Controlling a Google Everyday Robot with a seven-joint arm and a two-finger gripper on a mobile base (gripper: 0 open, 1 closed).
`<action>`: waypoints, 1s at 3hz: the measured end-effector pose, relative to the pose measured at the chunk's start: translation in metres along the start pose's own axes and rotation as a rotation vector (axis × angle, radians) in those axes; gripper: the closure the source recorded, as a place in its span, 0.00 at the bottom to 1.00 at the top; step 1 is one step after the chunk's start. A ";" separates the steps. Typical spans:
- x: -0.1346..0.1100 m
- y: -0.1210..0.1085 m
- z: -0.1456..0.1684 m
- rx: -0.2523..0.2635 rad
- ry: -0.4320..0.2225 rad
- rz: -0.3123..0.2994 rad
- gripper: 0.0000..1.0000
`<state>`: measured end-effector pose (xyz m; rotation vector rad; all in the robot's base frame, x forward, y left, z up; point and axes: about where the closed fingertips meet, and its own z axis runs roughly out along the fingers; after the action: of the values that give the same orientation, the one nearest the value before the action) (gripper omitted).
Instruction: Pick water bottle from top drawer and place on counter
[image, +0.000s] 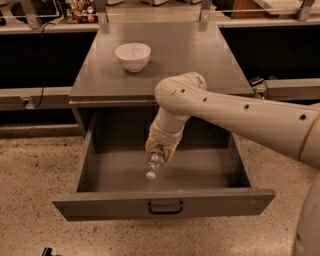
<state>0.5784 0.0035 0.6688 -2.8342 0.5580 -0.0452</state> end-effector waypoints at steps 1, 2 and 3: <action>0.015 0.018 -0.056 0.047 0.013 0.099 1.00; 0.039 0.043 -0.108 0.059 0.007 0.200 1.00; 0.070 0.053 -0.158 0.042 0.031 0.256 1.00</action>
Offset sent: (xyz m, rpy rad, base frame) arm 0.0285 -0.1443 0.1594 0.0891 0.0454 -0.3353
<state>0.6110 -0.1083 0.8074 -2.7026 0.9105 -0.0527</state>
